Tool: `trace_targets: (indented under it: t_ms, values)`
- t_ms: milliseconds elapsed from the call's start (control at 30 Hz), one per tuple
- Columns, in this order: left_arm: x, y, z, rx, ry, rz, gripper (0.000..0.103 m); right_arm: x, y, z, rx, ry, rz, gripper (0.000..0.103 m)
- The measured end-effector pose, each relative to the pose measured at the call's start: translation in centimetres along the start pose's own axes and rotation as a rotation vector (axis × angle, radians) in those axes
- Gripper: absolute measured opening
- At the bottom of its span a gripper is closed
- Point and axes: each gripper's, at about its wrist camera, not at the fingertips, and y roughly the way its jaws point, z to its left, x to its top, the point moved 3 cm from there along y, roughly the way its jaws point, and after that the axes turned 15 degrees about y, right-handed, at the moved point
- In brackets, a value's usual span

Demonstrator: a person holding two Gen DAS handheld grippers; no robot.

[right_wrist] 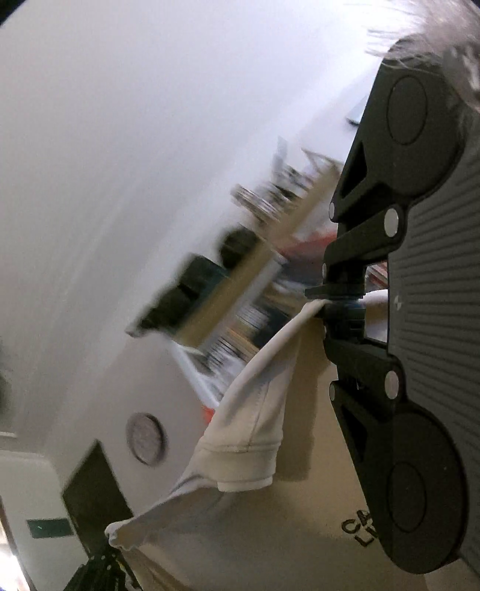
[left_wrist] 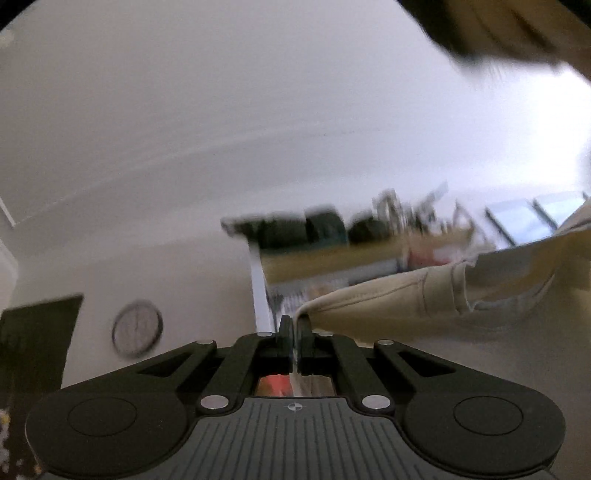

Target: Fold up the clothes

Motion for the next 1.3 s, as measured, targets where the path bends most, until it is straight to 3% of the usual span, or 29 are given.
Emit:
trace_targets:
  t_ms: [100,200,267,367,433,500,567,700,867,933,1167,1300]
  values:
    - [1.3,0.3,0.8,0.026,-0.017,-0.064,0.002,2.9,0.2,-1.4,-0.038,0.013,-0.084,0.002]
    - [1.2,1.1,0.8,0.013,-0.031,-0.066,0.002,3.9,1.2,-2.3,-0.035,0.056,-0.086,0.002]
    - [-0.1,2.2,0.2,-0.028,-0.033,-0.003,0.002,2.7,2.7,-2.4,0.001,0.088,-0.01,0.002]
    - [-4.4,4.0,-1.5,-0.147,-0.024,0.178,0.002,-1.1,5.3,-1.9,0.078,0.127,0.174,0.002]
    - [-8.8,4.9,-3.5,-0.24,-0.028,0.326,0.002,-5.6,7.1,-0.9,0.148,0.165,0.351,0.002]
    - [-15.2,5.3,-6.5,-0.332,-0.047,0.522,0.002,-11.4,8.8,1.0,0.226,0.225,0.543,0.002]
    - [-22.4,4.7,-10.2,-0.423,-0.039,0.741,0.002,-18.2,10.1,4.2,0.308,0.276,0.739,0.002]
    - [-34.9,2.0,-17.6,-0.528,0.045,1.046,0.002,-33.1,9.8,12.6,0.448,0.273,1.053,0.002]
    - [-44.2,2.4,-24.8,-0.632,0.128,1.244,0.002,-46.0,9.8,19.4,0.508,0.236,1.251,0.002]
    - [-46.6,3.4,-26.6,-0.624,0.144,1.276,0.002,-49.4,9.9,20.7,0.497,0.26,1.303,0.002]
    - [-53.3,9.0,-31.6,-0.587,0.163,1.356,0.002,-58.9,14.5,22.8,0.43,0.321,1.37,0.002]
    - [-55.8,9.6,-34.3,-0.565,0.202,1.393,0.006,-63.4,16.5,24.5,0.422,0.291,1.392,0.002]
